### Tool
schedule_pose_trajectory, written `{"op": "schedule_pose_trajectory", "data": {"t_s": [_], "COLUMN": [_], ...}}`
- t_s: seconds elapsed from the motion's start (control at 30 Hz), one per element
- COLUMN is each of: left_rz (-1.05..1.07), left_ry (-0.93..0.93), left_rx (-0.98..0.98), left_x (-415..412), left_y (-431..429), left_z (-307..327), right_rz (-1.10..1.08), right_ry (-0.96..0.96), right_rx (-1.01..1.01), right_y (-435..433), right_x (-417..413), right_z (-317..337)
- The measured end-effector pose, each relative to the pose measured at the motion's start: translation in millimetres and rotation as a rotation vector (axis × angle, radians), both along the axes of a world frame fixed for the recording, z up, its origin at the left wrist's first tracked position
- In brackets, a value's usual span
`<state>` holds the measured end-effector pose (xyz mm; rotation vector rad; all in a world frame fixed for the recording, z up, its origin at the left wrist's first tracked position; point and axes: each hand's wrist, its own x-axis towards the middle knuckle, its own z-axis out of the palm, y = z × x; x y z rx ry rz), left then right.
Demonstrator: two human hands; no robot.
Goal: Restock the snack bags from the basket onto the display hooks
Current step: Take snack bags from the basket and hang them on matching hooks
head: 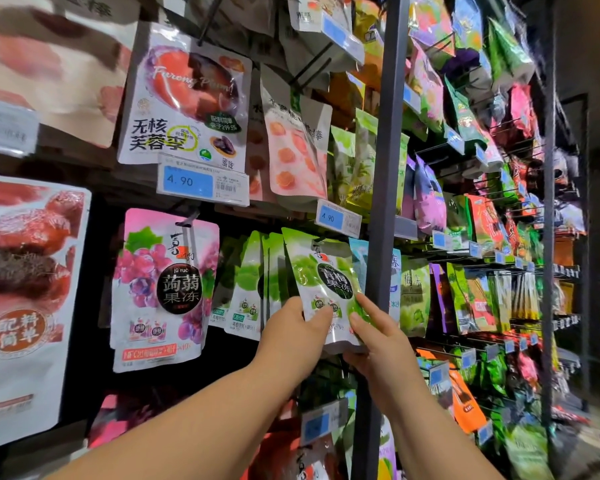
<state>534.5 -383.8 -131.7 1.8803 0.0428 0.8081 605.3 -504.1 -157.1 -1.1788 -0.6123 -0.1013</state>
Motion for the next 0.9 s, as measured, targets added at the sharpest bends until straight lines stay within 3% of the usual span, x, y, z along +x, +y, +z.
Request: {"op": "schedule_pose_trajectory", "data": {"t_s": [0.33,0.6,0.77,0.9], "left_rz": [0.012,0.123,0.316,0.307], "left_ry": [-0.016,-0.064,-0.167,-0.067], "left_rx": [-0.014,0.044,0.246,0.411], "left_x": [8,19,25,33], "left_y": [15,31,31,27], "left_z": [-4,-7,-12,-9], "right_rz": [-0.065,-0.344,-0.435,-0.407], "right_ry": [-0.005,-0.274,-0.324,-0.353], "right_rx": [-0.108,-0.391,-0.585,-0.647], "right_y": [9,15,21,30], "right_x": [14,24,24,23], "right_z": [2,-8,-17,-17]}}
